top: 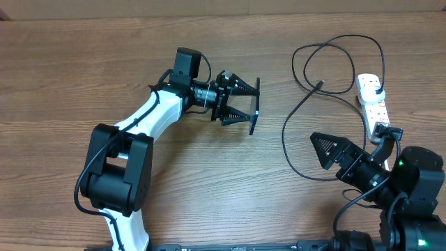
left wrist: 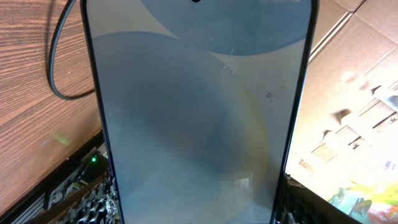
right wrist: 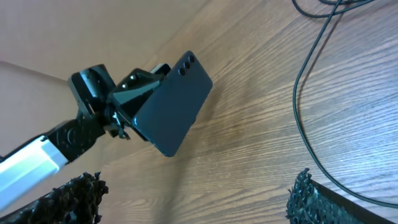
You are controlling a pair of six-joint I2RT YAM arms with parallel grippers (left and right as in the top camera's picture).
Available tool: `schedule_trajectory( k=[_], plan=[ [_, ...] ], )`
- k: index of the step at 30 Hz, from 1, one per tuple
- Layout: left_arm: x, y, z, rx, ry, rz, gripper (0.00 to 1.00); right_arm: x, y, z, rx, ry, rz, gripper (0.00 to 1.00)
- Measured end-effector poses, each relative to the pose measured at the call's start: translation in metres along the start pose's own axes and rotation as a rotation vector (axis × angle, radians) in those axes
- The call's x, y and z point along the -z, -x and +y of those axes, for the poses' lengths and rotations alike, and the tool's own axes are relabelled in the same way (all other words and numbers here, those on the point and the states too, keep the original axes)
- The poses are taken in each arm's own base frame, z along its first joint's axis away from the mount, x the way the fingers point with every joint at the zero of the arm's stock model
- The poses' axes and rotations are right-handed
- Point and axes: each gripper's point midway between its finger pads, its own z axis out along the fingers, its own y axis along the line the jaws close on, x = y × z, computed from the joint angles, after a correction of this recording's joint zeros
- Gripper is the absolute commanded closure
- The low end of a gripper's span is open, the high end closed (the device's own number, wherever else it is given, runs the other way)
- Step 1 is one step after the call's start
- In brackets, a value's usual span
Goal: Plug charger to phone and switch on socket
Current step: 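Move the right gripper toward the phone held by the left gripper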
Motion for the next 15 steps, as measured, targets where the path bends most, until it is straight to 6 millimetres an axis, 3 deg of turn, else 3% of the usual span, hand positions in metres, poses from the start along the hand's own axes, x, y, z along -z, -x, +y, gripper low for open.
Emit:
schedule_trajectory(
  k=[8,15],
  plan=[
    [0.0,0.001,0.0,0.0,0.001,-0.003,0.38,-0.006,0.004,0.015,0.055,-0.025,0.031,0.0],
    [0.0,0.001,0.0,0.0,0.001,-0.004,0.37,-0.031,0.007,0.033,0.124,-0.079,0.112,0.01]
  ],
)
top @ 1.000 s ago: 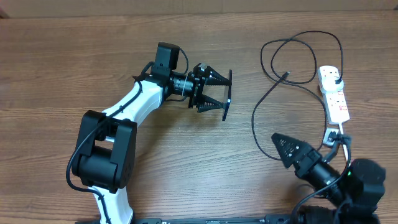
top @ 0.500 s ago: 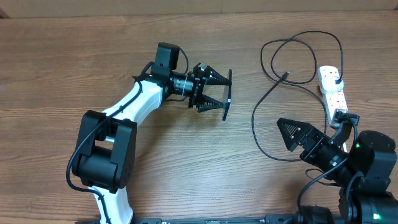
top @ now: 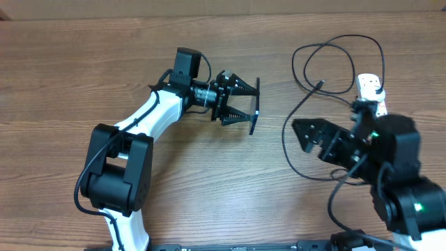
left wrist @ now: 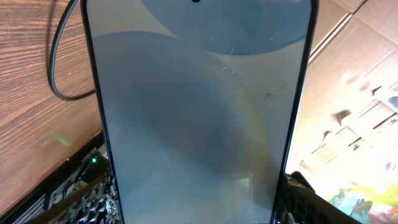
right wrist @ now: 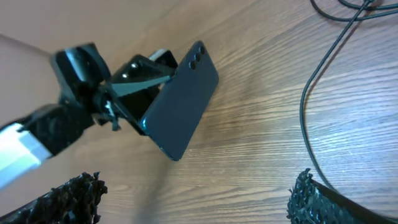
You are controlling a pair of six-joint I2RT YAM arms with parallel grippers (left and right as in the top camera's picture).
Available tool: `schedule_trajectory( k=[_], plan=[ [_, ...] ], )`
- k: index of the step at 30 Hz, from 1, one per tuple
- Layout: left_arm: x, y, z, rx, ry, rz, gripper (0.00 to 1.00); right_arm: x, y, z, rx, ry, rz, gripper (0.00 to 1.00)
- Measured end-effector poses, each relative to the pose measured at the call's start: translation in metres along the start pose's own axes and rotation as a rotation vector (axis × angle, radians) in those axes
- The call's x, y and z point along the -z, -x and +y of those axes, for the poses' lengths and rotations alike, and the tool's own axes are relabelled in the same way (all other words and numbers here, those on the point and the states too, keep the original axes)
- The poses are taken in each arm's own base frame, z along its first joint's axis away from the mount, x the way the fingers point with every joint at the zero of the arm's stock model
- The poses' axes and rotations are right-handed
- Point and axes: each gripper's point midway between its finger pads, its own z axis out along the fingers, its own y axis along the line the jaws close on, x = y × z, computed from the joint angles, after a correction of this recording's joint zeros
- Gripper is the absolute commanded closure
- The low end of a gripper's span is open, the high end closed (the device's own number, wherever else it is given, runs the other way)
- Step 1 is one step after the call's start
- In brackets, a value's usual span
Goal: Plug charger to phone and switch on socket
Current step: 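Move the right gripper toward the phone held by the left gripper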
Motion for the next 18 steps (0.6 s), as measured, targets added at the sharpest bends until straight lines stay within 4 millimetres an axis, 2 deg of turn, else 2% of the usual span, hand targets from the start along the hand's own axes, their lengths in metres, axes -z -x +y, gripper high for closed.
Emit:
schedule_trajectory(
  k=[8,11,18],
  plan=[
    [0.0,0.0,0.0,0.0,0.001,-0.003,0.37,-0.013,-0.018,0.022,0.14,-0.063,0.018,0.01],
    [0.0,0.0,0.0,0.0,0.001,-0.003,0.37,-0.02,-0.024,0.023,0.178,-0.127,0.006,0.01],
    [0.0,0.001,0.0,0.0,0.001,-0.003,0.37,-0.06,-0.034,0.034,0.231,-0.207,-0.008,0.0]
  ],
)
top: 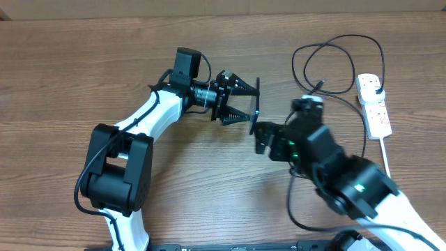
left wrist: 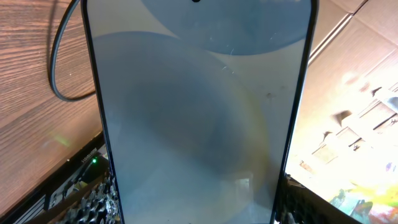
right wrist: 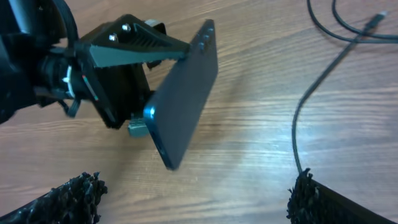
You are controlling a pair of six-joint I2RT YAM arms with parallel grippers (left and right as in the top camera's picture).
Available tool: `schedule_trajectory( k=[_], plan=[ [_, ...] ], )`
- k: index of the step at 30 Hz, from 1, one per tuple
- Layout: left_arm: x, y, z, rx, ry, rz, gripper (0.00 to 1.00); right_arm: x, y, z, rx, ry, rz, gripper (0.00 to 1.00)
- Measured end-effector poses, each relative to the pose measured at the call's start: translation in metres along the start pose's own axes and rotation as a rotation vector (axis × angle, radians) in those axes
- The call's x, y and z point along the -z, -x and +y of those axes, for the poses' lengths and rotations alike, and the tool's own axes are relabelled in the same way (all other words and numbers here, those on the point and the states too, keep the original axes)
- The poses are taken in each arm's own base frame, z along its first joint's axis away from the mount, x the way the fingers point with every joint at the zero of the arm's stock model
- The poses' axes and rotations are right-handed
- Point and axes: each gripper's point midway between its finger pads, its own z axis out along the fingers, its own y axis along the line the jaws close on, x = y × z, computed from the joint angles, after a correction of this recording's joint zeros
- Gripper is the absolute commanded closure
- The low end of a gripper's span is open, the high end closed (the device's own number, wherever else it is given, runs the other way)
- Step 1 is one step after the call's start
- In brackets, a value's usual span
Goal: Plug charger to phone and switch on socket
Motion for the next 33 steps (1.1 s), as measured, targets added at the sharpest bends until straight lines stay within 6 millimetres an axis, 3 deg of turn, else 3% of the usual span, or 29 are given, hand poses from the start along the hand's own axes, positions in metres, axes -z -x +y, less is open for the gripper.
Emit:
schedule_trajectory(
  k=[3,7,15,22,33],
  plan=[
    [0.0,0.0,0.0,0.0,0.0,0.0,0.37,-0.018,-0.009,0.013,0.025,-0.011,0.017,0.0],
    [0.0,0.0,0.0,0.0,0.0,0.0,0.37,-0.032,-0.018,0.017,0.025,-0.055,0.024,0.0],
    [0.0,0.0,0.0,0.0,0.0,0.0,0.37,-0.036,-0.003,0.015,-0.042,-0.103,-0.073,0.0],
    [0.0,0.0,0.0,0.0,0.0,0.0,0.37,-0.068,-0.01,0.012,-0.031,-0.176,-0.063,0.0],
    [0.0,0.0,0.0,0.0,0.0,0.0,0.36,-0.087,-0.009,0.004,-0.015,-0.249,-0.095,0.11]
  ],
)
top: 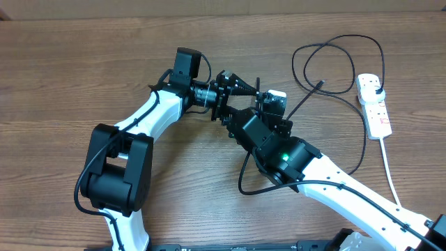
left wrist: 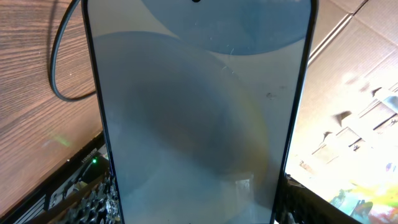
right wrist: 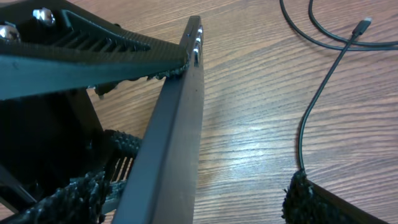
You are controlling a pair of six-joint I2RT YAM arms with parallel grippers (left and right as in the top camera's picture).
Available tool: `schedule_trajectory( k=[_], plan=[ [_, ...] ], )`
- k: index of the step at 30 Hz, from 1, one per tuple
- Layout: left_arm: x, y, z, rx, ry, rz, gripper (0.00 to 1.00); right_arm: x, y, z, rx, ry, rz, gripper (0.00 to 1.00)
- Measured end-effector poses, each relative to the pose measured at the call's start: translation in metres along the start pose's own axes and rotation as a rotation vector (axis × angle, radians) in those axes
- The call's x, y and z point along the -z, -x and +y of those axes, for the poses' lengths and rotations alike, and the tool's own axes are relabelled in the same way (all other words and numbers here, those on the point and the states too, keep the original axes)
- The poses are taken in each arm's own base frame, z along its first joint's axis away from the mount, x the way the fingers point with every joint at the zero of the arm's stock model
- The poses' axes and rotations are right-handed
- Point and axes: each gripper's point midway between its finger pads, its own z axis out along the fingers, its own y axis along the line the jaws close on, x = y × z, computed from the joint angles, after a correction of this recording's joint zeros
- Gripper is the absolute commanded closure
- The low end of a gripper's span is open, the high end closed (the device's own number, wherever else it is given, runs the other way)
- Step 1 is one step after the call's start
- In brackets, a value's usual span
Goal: Plug charger to phone and switch on socket
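Observation:
My left gripper (left wrist: 199, 208) is shut on the dark phone (left wrist: 199, 112), holding it on edge above the middle of the table. The screen fills the left wrist view. My right gripper (right wrist: 186, 202) is open and close against the phone's thin edge (right wrist: 177, 124), which runs between its two fingers. In the overhead view the right wrist (top: 268, 122) covers most of the phone. The black charger cable (top: 334, 66) loops at the back right, its free plug tip (top: 320, 84) lying on the wood. The tip also shows in the right wrist view (right wrist: 362, 25).
A white power strip (top: 373, 104) lies at the right edge, with the cable running from it. The right arm (top: 341, 188) stretches across the lower right of the table. The left arm (top: 150, 118) reaches in from the lower left.
My right gripper has moved from just right of the phone to right against it, its open fingers now on either side of the phone's edge. The left gripper and phone are unchanged.
The left gripper held the phone on edge throughout. My right gripper, open, was first at the lower right near the power strip. It was then left of the strip, then beside the phone, and now it straddles the phone's edge.

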Motion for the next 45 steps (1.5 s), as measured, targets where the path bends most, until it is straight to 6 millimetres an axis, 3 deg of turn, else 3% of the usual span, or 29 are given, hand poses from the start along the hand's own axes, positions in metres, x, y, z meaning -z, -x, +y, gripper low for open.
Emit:
schedule_trajectory(
  k=[15,23,32,45],
  plan=[
    [0.0,0.0,0.0,0.0,0.0,0.0,0.36,-0.011,0.007,0.013,0.008,0.02,-0.048,0.34],
    [0.0,0.0,0.0,0.0,0.0,0.0,0.36,-0.017,0.001,0.01,0.044,-0.006,-0.031,0.47],
    [0.0,0.0,0.0,0.0,0.0,0.0,0.36,-0.017,0.001,0.009,0.048,-0.007,-0.031,0.71],
    [0.0,0.0,0.0,0.0,0.0,0.0,0.36,-0.017,0.001,0.008,0.051,-0.016,-0.033,0.89]
  ],
)
